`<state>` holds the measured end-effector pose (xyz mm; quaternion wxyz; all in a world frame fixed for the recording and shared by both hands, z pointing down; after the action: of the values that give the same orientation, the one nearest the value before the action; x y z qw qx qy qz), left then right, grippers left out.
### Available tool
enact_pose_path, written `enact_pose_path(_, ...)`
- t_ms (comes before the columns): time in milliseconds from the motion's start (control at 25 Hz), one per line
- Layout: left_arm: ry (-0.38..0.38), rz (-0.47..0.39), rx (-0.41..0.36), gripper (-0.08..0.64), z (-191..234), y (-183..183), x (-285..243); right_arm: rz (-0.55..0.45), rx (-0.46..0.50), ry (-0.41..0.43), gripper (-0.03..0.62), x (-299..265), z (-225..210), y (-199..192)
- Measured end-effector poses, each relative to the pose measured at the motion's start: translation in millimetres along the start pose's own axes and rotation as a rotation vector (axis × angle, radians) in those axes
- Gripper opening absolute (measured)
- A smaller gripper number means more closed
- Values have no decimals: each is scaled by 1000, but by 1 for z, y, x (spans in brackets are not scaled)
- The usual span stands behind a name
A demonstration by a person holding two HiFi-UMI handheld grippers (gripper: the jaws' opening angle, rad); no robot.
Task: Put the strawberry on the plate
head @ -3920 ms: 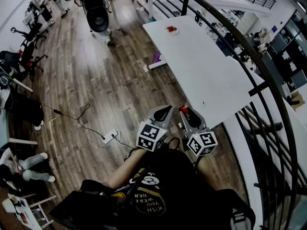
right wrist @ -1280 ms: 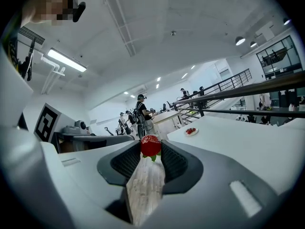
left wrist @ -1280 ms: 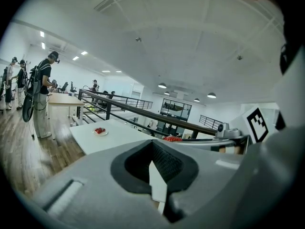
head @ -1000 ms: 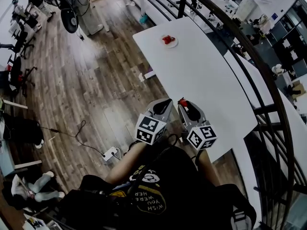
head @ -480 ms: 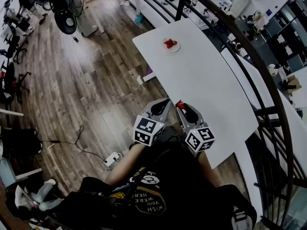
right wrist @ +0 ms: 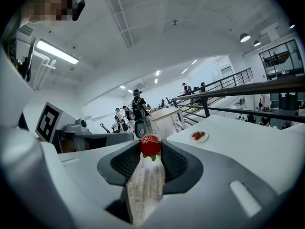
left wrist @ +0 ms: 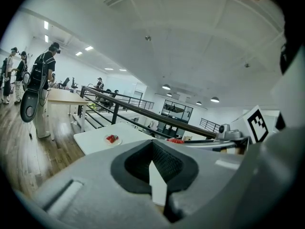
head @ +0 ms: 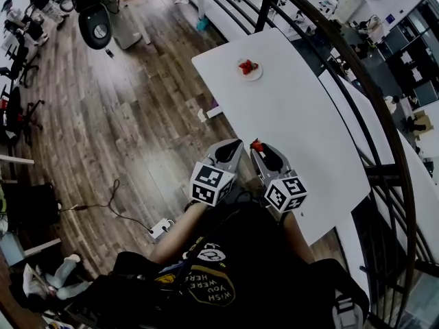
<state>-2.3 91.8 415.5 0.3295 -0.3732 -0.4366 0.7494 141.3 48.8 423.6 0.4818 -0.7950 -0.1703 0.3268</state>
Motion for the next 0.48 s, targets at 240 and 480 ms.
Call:
enact_pose_path(240, 8, 5, -31, 0, 21, 26, -28, -18, -17, 12, 140, -32, -26, 22)
enact_pose_path(480, -1, 25, -66, 0, 38, 39, -70, -34, -19, 11, 140, -57, -58, 40)
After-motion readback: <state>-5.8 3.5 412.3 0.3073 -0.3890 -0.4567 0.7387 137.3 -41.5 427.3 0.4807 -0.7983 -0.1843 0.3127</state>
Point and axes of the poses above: the fingertips, and each gripper's own axes: x backward along the fingers, z to its left, y out of its top, the point moved 8 cm from there along x, backward along the fingers, and after that the axes turned 9 degrees about -y, right-handed, at the moved point
